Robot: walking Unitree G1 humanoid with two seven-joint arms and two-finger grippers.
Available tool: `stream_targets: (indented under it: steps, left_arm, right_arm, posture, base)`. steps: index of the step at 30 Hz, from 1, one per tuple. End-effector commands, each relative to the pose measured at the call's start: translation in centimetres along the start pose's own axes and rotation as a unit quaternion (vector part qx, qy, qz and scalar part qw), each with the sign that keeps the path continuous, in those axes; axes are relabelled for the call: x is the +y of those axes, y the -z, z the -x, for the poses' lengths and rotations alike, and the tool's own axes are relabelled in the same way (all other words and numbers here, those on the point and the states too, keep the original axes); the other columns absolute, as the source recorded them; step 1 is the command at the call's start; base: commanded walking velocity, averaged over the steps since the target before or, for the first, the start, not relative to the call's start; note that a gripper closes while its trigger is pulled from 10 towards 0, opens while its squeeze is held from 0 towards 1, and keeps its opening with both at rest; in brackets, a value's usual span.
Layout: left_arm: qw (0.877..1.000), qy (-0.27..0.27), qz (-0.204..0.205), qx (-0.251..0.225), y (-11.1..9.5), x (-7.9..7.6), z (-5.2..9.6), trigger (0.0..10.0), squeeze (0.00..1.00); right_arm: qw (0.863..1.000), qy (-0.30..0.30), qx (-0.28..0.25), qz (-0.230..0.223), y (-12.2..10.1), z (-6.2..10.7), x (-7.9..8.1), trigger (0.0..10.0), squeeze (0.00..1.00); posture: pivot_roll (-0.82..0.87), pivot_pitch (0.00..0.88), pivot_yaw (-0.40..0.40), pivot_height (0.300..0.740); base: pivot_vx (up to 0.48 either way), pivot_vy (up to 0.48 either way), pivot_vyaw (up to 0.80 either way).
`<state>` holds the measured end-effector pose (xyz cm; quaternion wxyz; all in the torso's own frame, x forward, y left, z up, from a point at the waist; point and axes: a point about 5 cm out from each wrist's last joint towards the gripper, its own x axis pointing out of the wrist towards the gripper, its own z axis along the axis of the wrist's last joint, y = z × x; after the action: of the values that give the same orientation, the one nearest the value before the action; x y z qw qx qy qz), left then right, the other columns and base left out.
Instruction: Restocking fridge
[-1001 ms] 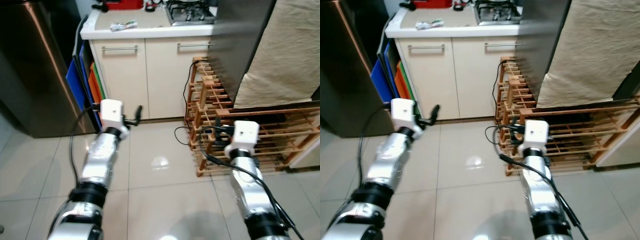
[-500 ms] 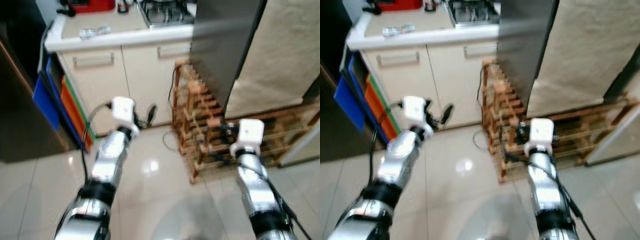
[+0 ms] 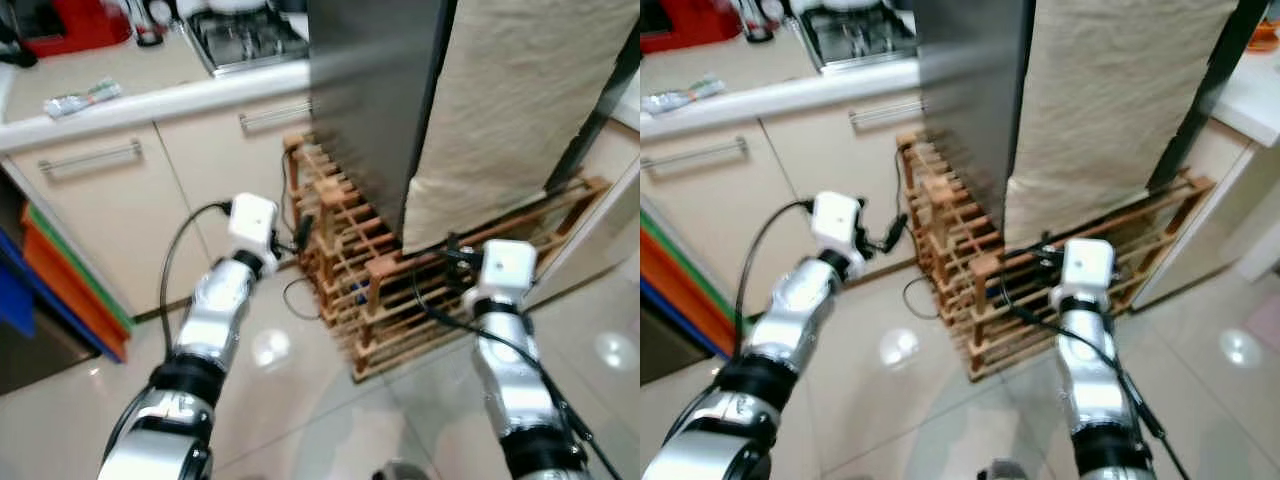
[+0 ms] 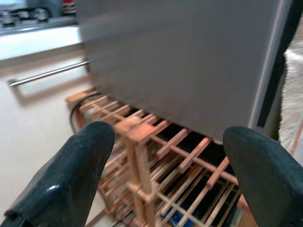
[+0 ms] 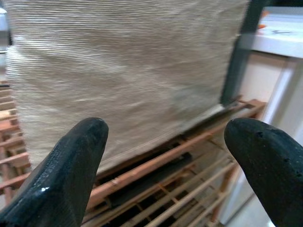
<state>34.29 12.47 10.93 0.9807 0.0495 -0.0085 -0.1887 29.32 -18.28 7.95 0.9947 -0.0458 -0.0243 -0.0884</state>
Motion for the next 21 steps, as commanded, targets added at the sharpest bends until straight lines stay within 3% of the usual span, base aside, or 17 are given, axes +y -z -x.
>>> stream_targets:
  steps: [1,8,21]
  left_arm:
    - [1.000,-0.005,-0.008,0.002,0.21,0.73,0.35,10.0,0.00]
    - [1.000,0.012,0.007,-0.014,-0.12,0.37,0.28,10.0,0.00]
    - [1.000,0.015,-0.015,0.009,0.35,0.10,-0.08,10.0,0.00]
  right_arm:
    - [1.000,-0.003,-0.009,-0.010,-0.42,0.07,0.56,10.0,0.00]
    - [1.000,0.002,-0.009,-0.009,-0.45,0.09,0.26,10.0,0.00]
    - [1.000,0.004,-0.008,-0.010,-0.38,0.01,0.15,10.0,0.00]
  posture:
    - [-0.09,0.000,0.039,0.740]
    - [-0.09,0.000,0.036,0.740]
    - [-0.10,0.000,0.034,0.740]
  base:
    - [0.000,0.000,-0.54]
    - [0.000,0.480,-0.55]
    - [0.000,0.464,-0.54]
